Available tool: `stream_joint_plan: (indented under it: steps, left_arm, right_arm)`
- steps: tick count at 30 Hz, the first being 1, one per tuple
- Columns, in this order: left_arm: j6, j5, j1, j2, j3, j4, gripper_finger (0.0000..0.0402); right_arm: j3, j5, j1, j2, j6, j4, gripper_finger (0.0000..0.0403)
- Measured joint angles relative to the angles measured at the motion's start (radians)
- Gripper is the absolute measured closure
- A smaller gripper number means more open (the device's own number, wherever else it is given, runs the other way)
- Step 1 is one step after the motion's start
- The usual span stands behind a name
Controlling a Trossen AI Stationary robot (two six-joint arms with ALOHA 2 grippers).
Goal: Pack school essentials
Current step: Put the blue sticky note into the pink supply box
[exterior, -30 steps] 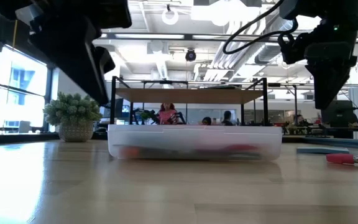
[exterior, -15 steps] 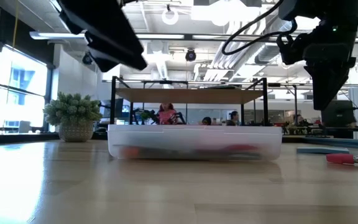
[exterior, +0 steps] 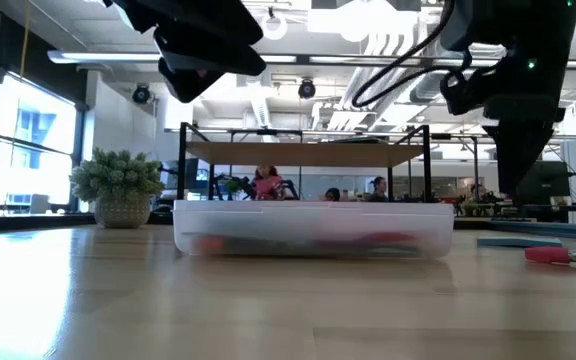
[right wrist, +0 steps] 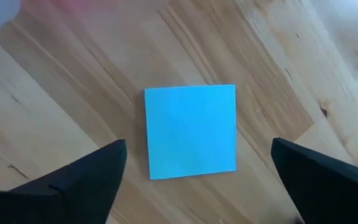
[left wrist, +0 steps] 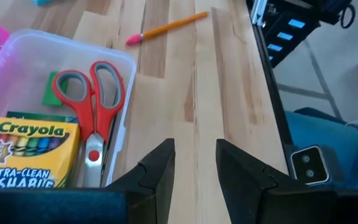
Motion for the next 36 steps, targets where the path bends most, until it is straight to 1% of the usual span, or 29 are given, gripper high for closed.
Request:
stream_joint_plan:
  steps: [4,7,13,16,23,28,31,36]
  left_arm:
    - [0.000,0.000,0.000,0.000,0.000,0.006,0.0296]
    - [0.000,0.000,0.000,0.000,0.000,0.006,0.0296]
    - [0.000,0.000,0.000,0.000,0.000,0.011,0.0296]
    - [0.000,0.000,0.000,0.000,0.000,0.012,0.0296]
    - [0.000,0.000,0.000,0.000,0.000,0.016,0.0296]
    - [0.000,0.000,0.000,0.000,0.000,0.018,0.0296]
    - [0.000,0.000,0.000,0.000,0.000,0.019,0.0296]
    - [0.000,0.000,0.000,0.000,0.000,0.020,0.0296]
  right_arm:
    - [-0.108,-0.073,-0.031,-0.019,0.000,0.122,0.0010]
    - [-0.167,-0.095,-0.051,-0.039,-0.003,0.180,0.0004]
    - [-0.207,-0.094,-0.065,-0.063,-0.042,0.221,0.0004]
    - [-0.246,-0.099,-0.074,-0.062,-0.061,0.272,0.0003]
    - [-0.325,-0.120,-0.088,-0.064,-0.060,0.396,0.0003]
    - [-0.344,-0.116,-0.088,-0.065,-0.037,0.407,0.0005]
    - [-0.344,-0.122,-0.088,-0.065,-0.013,0.394,0.0016]
    - [-0.345,-0.119,-0.089,-0.064,0.026,0.388,0.0060]
